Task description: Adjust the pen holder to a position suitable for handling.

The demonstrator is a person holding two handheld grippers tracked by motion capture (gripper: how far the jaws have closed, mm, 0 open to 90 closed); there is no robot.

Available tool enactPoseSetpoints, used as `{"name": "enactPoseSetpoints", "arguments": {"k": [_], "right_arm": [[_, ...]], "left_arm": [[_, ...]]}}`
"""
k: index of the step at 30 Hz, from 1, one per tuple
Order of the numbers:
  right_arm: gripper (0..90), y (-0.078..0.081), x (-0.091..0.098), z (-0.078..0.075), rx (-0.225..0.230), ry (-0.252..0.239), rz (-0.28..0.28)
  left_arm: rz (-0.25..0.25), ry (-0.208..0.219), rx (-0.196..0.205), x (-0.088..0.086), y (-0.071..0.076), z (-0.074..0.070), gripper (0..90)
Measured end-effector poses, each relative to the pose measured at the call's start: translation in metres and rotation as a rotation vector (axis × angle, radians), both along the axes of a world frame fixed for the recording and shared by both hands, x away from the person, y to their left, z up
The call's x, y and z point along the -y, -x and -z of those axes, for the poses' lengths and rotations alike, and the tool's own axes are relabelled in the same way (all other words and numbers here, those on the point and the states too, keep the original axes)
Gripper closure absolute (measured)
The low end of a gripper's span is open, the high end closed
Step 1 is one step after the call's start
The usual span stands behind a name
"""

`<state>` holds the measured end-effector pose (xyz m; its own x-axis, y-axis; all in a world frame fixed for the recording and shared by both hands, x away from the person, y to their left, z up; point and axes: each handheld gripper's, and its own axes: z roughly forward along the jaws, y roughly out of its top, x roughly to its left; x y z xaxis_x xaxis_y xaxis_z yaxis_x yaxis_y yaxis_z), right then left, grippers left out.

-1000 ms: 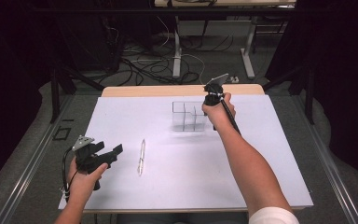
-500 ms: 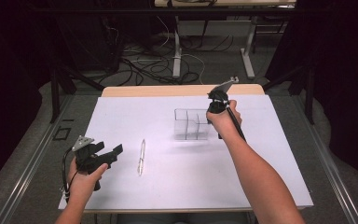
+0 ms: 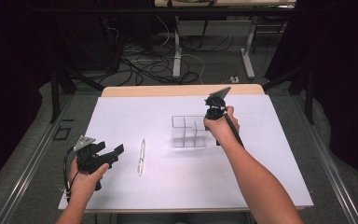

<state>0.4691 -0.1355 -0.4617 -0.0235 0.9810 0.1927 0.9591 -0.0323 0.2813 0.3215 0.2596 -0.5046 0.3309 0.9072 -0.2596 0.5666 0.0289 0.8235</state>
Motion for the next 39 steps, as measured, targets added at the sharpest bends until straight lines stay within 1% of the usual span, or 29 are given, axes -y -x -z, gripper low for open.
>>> {"name": "enactPoseSetpoints", "arguments": {"k": [4,5,7,9,10,11,12,14,16,17,18,19,20,21,23,24,25,26,27,28,29,30,31,33,34,35,36,38,39], "right_arm": [[86.2,0.001,-0.004,-0.001,-0.014,0.001,0.0],[85.9,0.002,-0.005,0.0,-0.004,-0.015,0.009],[85.9,0.003,-0.005,0.0,-0.009,0.002,-0.013],[85.8,0.006,-0.005,0.001,-0.013,-0.021,-0.005],[85.6,0.006,-0.003,0.001,-0.02,-0.008,-0.026],[85.5,0.007,-0.003,0.002,-0.018,-0.024,-0.016],[85.4,0.008,-0.001,0.002,-0.029,-0.017,-0.025],[85.0,0.008,-0.001,0.002,-0.043,-0.036,-0.013],[84.7,0.009,0.002,0.002,-0.057,-0.034,-0.03],[84.6,0.01,0.002,0.005,-0.031,-0.077,-0.021],[84.4,0.011,0.003,0.002,-0.084,-0.032,-0.04],[84.4,0.012,0.002,0.002,-0.093,-0.039,-0.025],[84.2,0.013,0.004,0.006,-0.038,-0.09,-0.029],[84.1,0.014,0.005,0.007,-0.022,-0.113,-0.023],[83.7,0.014,0.005,0.004,-0.074,-0.082,-0.02],[83.5,0.015,0.007,0.008,-0.039,-0.122,-0.031],[83.3,0.015,0.007,0.006,-0.068,-0.098,-0.034],[83.1,0.013,0.008,0.0,-0.153,-0.015,-0.074],[82.9,0.014,0.009,0.003,-0.111,-0.051,-0.081],[82.6,0.016,0.008,0.005,-0.075,-0.106,-0.043],[82.1,0.016,0.007,0.006,-0.058,-0.133,-0.029],[81.4,0.016,0.008,0.005,-0.06,-0.131,-0.038],[80.3,0.016,0.009,0.005,-0.06,-0.109,-0.053],[78.7,0.016,0.011,0.003,-0.061,-0.119,-0.063],[77.3,0.016,0.012,0.003,-0.048,-0.132,-0.067],[75.1,0.016,0.012,0.004,-0.021,-0.162,-0.064],[73.3,0.017,0.012,0.004,-0.01,-0.162,-0.074],[69.5,0.018,0.01,0.001,-0.018,-0.139,-0.091],[68.4,0.019,0.009,-0.001,-0.021,-0.145,-0.09]], "left_arm": [[-0.001,-0.001,-0.001,0.0,0.0,0.0,16.6],[-0.001,-0.001,-0.001,0.0,0.0,0.0,16.6],[0.0,-0.003,-0.001,0.0,0.0,0.0,16.6],[-0.001,-0.003,-0.001,0.0,0.0,0.0,16.6],[-0.001,-0.003,-0.002,0.0,0.0,0.0,16.6],[-0.001,-0.002,-0.002,0.0,0.0,0.0,16.6],[-0.001,-0.002,-0.002,0.0,0.0,0.0,16.6],[-0.002,-0.002,-0.001,0.001,0.0,0.001,16.6],[-0.001,-0.001,-0.001,0.001,0.0,0.001,16.6],[0.0,-0.002,-0.003,0.001,0.0,0.001,16.6],[0.0,-0.002,-0.005,0.001,0.0,0.001,16.6],[0.001,-0.003,-0.006,0.001,-0.001,0.001,16.6],[0.001,-0.003,-0.007,0.002,-0.001,0.001,16.6],[0.001,-0.004,-0.003,0.002,-0.001,0.001,16.6],[0.002,-0.005,-0.001,0.002,-0.001,0.001,16.6],[0.003,-0.005,-0.002,0.002,-0.001,0.001,16.6],[0.003,-0.005,-0.004,0.002,-0.001,0.001,16.6],[0.004,-0.004,-0.004,0.002,-0.001,0.001,16.6],[0.003,-0.005,-0.004,0.003,-0.001,0.001,16.6],[0.004,-0.006,-0.005,0.003,-0.002,0.001,16.6],[0.003,-0.006,-0.005,0.003,-0.002,0.001,16.6],[0.003,-0.005,-0.004,0.003,-0.002,0.001,16.6],[0.003,-0.005,-0.003,0.003,-0.001,0.001,16.6],[0.002,-0.007,-0.003,0.003,-0.001,0.001,16.6],[0.003,-0.007,-0.003,0.003,-0.001,0.001,16.6],[0.004,-0.008,-0.003,0.003,-0.001,0.001,16.6],[0.004,-0.008,-0.002,0.003,-0.001,0.002,16.6],[0.003,-0.01,-0.004,0.002,-0.001,0.002,16.6],[0.003,-0.009,-0.004,0.002,-0.001,0.002,16.6]]}}
